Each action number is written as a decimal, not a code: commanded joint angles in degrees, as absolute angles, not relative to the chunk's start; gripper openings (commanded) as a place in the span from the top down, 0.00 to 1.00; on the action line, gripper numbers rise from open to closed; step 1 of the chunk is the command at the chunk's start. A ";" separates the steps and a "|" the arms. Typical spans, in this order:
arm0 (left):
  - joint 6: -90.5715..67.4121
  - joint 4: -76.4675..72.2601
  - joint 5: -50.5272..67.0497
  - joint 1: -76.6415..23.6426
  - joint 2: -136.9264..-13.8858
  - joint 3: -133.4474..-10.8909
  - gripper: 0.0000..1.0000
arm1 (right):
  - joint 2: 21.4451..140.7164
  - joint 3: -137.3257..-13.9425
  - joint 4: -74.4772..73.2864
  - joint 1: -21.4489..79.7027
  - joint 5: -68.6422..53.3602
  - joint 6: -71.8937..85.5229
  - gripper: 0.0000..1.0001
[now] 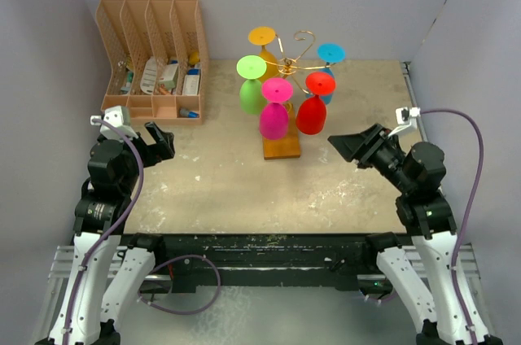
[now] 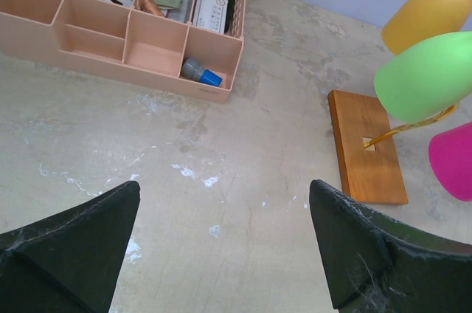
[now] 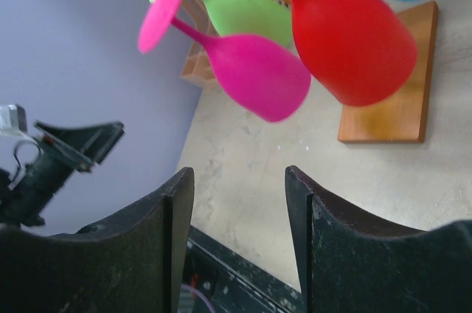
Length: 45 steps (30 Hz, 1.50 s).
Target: Take the wine glass off the wine glass rack
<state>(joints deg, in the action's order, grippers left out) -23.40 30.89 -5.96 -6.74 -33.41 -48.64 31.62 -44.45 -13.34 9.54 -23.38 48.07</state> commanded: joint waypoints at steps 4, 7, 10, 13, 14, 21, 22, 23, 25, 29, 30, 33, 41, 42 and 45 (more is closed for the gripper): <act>-23.38 28.30 -3.94 -6.33 -33.40 -50.45 0.01 | 41.51 -61.60 -14.78 9.71 -15.74 52.08 0.44; -23.47 28.29 -3.87 -6.37 -33.40 -50.29 0.01 | 45.59 -67.08 -16.21 9.67 -13.86 52.37 0.47; -23.47 28.38 -3.78 -6.33 -33.24 -50.36 0.01 | 50.13 -71.54 -17.56 9.67 -13.18 52.76 0.50; -23.46 28.39 -3.63 -6.33 -33.14 -50.34 0.01 | 53.14 -75.11 -18.15 9.67 -12.65 52.88 0.53; -23.42 28.39 -3.57 -6.33 -33.13 -50.36 0.01 | 54.09 -76.34 -18.81 9.67 -12.05 52.80 0.53; -23.55 28.30 -2.95 -6.33 -33.29 -50.27 0.01 | 60.11 -84.59 -24.58 9.59 -6.89 50.64 0.54; -23.54 28.30 -2.79 -6.33 -33.31 -50.27 0.01 | 60.91 -85.48 -25.54 9.58 -6.11 50.55 0.54; -23.55 28.30 -2.78 -6.33 -33.31 -50.27 0.01 | 61.59 -85.93 -26.24 9.58 -5.59 50.58 0.54; -23.51 28.30 -2.69 -6.33 -33.30 -50.27 0.01 | 62.60 -85.85 -26.55 9.37 -5.61 50.77 0.54; -23.55 28.30 -2.55 -6.33 -33.31 -50.17 0.01 | 63.42 -83.04 -25.77 7.43 -8.77 53.09 0.56; -23.54 28.30 -2.41 -6.33 -33.31 -50.18 0.01 | 63.10 -81.69 -24.46 6.67 -10.63 53.80 0.56; -23.62 28.39 -2.37 -6.37 -33.18 -50.18 0.01 | 62.23 -77.09 -21.18 4.32 -15.56 56.24 0.57; -23.64 28.37 -2.09 -6.33 -33.23 -50.17 0.01 | 62.06 -71.47 -14.16 3.34 -22.97 58.86 0.59; -23.59 28.39 -2.00 -6.33 -33.22 -50.18 0.01 | 62.17 -71.07 -13.04 3.34 -23.67 58.96 0.60; -23.64 28.43 -2.09 -6.33 -33.18 -50.17 0.01 | 62.48 -70.50 -10.41 3.34 -25.65 59.24 0.60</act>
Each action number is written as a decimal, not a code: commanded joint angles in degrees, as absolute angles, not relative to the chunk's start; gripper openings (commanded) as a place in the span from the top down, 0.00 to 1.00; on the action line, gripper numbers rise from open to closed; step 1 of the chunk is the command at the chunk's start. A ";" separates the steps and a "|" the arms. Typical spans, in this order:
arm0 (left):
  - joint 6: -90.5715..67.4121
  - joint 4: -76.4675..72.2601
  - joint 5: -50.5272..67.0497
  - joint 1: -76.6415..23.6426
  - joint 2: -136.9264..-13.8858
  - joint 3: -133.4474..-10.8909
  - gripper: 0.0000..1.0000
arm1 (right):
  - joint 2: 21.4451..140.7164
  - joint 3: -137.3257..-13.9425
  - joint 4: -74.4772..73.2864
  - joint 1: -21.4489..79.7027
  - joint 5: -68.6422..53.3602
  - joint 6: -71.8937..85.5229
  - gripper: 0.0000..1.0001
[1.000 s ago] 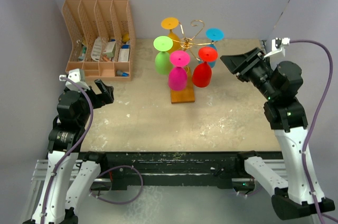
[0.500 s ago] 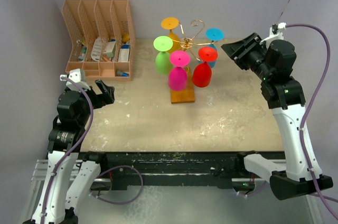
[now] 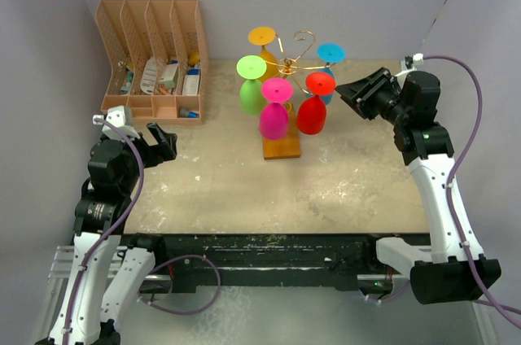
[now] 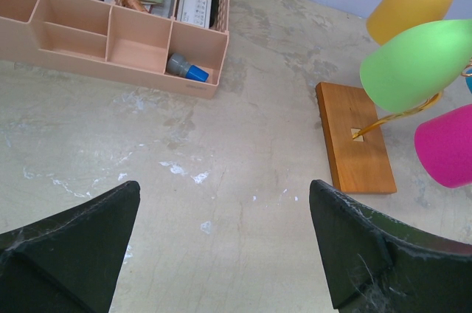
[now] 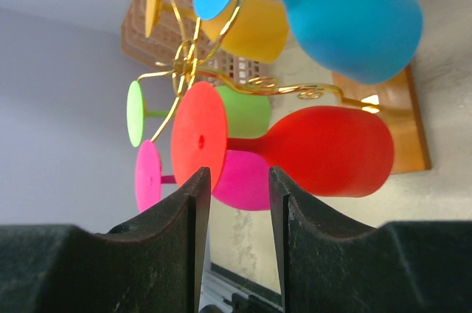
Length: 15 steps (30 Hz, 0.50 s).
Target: Take the wine glass off the wine glass rack
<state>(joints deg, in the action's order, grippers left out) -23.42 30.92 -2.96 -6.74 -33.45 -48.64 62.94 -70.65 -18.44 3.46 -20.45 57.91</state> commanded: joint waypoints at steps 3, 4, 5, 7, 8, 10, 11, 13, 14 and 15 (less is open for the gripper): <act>-23.62 28.39 -2.09 -6.33 -33.26 -50.14 0.01 | 63.30 -70.70 -9.23 3.34 -26.61 59.16 0.60; -23.62 28.38 -2.10 -6.33 -33.37 -50.18 0.01 | 63.73 -70.81 -8.93 3.34 -27.20 58.95 0.60; -23.61 28.34 -2.11 -6.33 -33.44 -50.17 0.01 | 64.17 -70.95 -8.81 3.34 -27.42 58.80 0.60; -23.59 28.39 -2.09 -6.32 -33.44 -50.13 0.01 | 65.03 -71.10 -8.90 3.34 -27.53 58.64 0.61; -23.62 28.39 -2.06 -6.33 -33.44 -50.18 0.01 | 65.22 -71.04 -8.96 3.34 -27.39 58.59 0.61; -23.64 28.47 -2.10 -6.33 -33.48 -50.19 0.01 | 65.30 -71.02 -9.49 3.34 -26.78 58.34 0.62; -23.64 28.48 -2.14 -6.35 -33.44 -50.19 0.01 | 65.18 -70.89 -9.65 3.34 -26.41 58.27 0.62; -23.63 28.48 -2.19 -6.33 -33.49 -50.19 0.01 | 65.04 -70.61 -9.21 3.34 -26.41 58.15 0.62; -23.59 28.41 -2.12 -6.35 -33.53 -50.17 0.01 | 65.16 -70.44 -8.89 3.36 -26.68 58.10 0.62; -23.64 28.39 -2.10 -6.33 -33.56 -50.17 0.01 | 65.27 -70.30 -8.47 3.34 -26.96 58.07 0.62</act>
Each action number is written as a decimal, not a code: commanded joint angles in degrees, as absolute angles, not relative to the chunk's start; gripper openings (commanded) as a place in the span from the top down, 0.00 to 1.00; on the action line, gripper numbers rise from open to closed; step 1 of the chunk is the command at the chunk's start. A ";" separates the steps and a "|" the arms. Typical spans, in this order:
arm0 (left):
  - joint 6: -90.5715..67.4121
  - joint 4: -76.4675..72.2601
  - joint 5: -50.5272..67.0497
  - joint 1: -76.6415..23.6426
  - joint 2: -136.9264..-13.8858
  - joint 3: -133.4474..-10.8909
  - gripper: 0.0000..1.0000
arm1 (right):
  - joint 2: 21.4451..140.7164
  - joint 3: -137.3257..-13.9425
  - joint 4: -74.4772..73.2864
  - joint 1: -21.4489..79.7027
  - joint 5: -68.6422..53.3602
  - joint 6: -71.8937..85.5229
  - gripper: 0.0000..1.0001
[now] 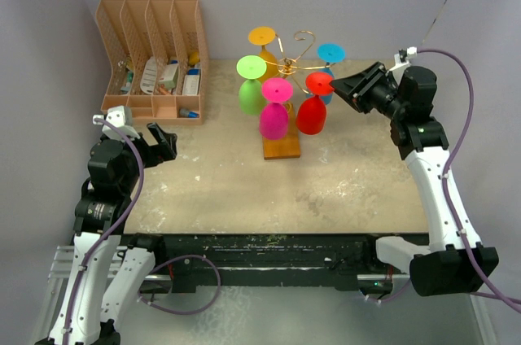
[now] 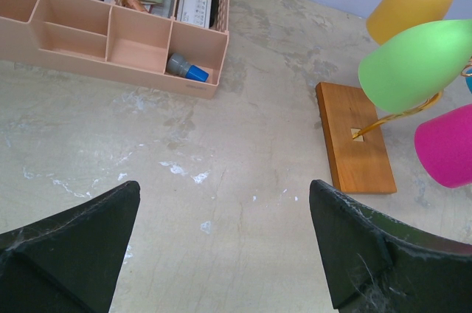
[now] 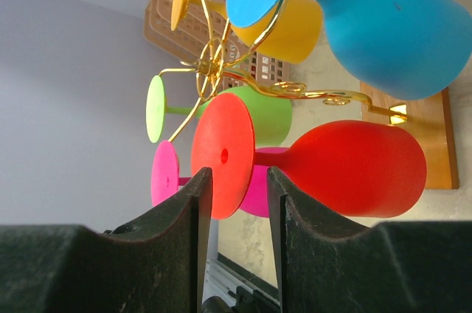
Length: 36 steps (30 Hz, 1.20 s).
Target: Take the wine glass off the wine glass rack
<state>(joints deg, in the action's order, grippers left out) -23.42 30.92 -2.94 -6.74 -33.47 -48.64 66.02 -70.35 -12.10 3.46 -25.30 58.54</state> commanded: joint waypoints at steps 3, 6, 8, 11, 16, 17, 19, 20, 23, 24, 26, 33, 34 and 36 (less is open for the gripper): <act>-23.61 28.39 -2.11 -6.33 -33.64 -50.18 0.01 | 65.84 -69.57 -6.82 3.34 -28.18 58.54 0.62; -23.64 28.39 -2.11 -6.34 -33.62 -50.10 0.01 | 66.58 -69.36 -6.06 3.34 -29.18 58.68 0.63; -23.62 28.39 -2.08 -6.31 -33.69 -50.18 0.00 | 66.95 -69.19 -5.90 3.35 -29.42 58.71 0.64; -23.64 28.39 -2.10 -6.33 -33.74 -50.16 0.01 | 67.14 -68.81 -5.20 3.35 -29.87 58.71 0.65; -23.60 28.26 -1.98 -6.33 -33.90 -50.09 0.01 | 67.41 -67.99 -3.76 3.34 -30.42 59.12 0.76; -23.63 28.28 -1.94 -6.37 -33.92 -50.14 0.01 | 67.49 -67.76 -3.29 3.34 -30.66 59.28 0.80; -23.63 28.30 -1.96 -6.33 -33.98 -50.08 0.01 | 67.46 -67.43 -2.41 3.34 -30.92 59.64 0.89; -23.64 28.30 -1.94 -6.33 -34.00 -50.11 0.01 | 67.42 -67.37 -1.97 3.34 -30.94 59.86 0.92; -23.57 28.37 -1.97 -6.33 -34.01 -50.10 0.01 | 67.17 -67.11 -0.78 3.34 -30.94 60.63 0.96; -23.63 28.39 -1.98 -6.33 -34.01 -50.10 0.01 | 67.07 -66.90 -0.22 3.34 -31.00 60.95 0.97; -23.64 28.37 -1.93 -6.33 -34.00 -50.10 0.01 | 66.89 -66.40 1.22 3.34 -31.23 61.85 0.98; -23.62 28.38 -1.92 -6.32 -34.19 -50.09 0.01 | 67.09 -65.04 4.69 3.38 -32.15 64.41 1.00; -23.60 28.39 -1.93 -6.33 -34.15 -50.07 0.01 | 66.88 -64.85 4.86 3.35 -32.29 64.54 1.00; -23.60 28.43 -1.93 -6.37 -34.11 -50.10 0.01 | 66.15 -64.18 5.47 3.34 -32.49 64.98 1.00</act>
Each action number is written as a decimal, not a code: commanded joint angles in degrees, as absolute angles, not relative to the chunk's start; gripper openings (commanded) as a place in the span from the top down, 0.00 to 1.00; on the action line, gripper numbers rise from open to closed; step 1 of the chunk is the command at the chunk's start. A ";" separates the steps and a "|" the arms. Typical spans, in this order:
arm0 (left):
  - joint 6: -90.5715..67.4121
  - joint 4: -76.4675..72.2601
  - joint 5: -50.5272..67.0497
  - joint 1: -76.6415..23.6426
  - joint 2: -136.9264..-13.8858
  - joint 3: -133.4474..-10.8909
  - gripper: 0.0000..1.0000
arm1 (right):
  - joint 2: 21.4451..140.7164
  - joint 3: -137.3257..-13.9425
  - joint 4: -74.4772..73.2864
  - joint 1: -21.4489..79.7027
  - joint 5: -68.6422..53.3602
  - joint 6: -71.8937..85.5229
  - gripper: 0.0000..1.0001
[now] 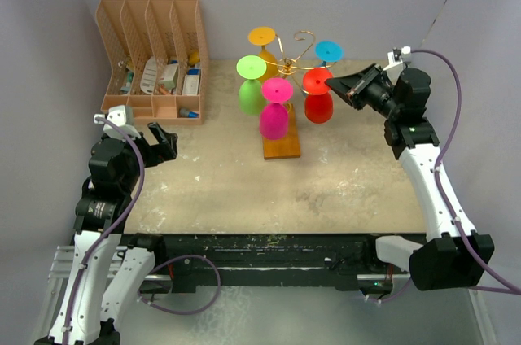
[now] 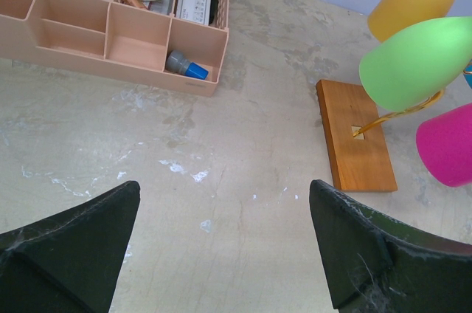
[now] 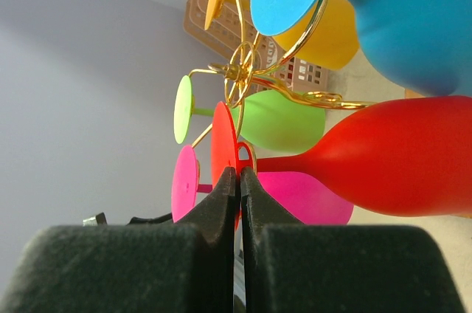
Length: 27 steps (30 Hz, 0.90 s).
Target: Take the wine glass off the wine glass rack
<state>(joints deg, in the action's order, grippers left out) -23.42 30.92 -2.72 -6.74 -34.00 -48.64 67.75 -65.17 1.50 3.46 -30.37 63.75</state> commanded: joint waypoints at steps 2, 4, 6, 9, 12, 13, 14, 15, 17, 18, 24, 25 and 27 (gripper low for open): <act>-23.56 28.39 -1.94 -6.33 -34.17 -50.10 0.01 | 65.05 -63.76 5.60 3.35 -32.43 65.12 1.00; -23.56 28.39 -1.94 -6.34 -34.28 -50.09 0.01 | 64.14 -63.48 5.62 3.34 -32.34 65.20 1.00; -23.63 28.30 -1.80 -6.33 -34.34 -50.10 0.01 | 63.52 -63.46 5.34 3.38 -32.26 65.21 1.00; -23.63 28.30 -1.76 -6.33 -34.27 -50.09 0.01 | 62.80 -63.46 5.18 3.36 -32.25 65.58 1.00; -23.63 28.30 -1.81 -6.37 -34.23 -50.09 0.01 | 62.18 -63.30 4.89 3.34 -31.88 65.99 1.00; -23.63 28.38 -1.81 -6.27 -34.21 -50.05 0.01 | 61.93 -63.24 4.84 3.38 -31.76 66.17 1.00; -23.63 28.34 -1.84 -6.32 -34.19 -50.04 0.01 | 61.69 -63.20 4.77 3.36 -31.73 66.30 1.00; -23.62 28.37 -1.85 -6.33 -34.11 -50.10 0.01 | 61.62 -63.26 4.61 3.34 -31.77 66.35 1.00; -23.63 28.33 -1.85 -6.34 -34.10 -50.10 0.01 | 61.46 -63.20 4.17 3.34 -32.11 66.36 1.00; -23.63 28.38 -1.85 -6.34 -34.11 -50.10 0.01 | 61.44 -63.19 4.05 3.34 -32.30 66.20 1.00; -23.60 28.30 -1.76 -6.31 -34.19 -50.02 0.01 | 62.62 -63.52 5.98 3.34 -33.72 64.90 1.00; -23.64 28.30 -1.76 -6.35 -34.19 -50.07 0.01 | 63.11 -63.81 6.55 3.38 -34.31 64.87 1.00; -23.59 28.30 -1.76 -6.33 -34.18 -50.07 0.01 | 63.89 -64.41 6.33 3.43 -35.33 64.69 1.00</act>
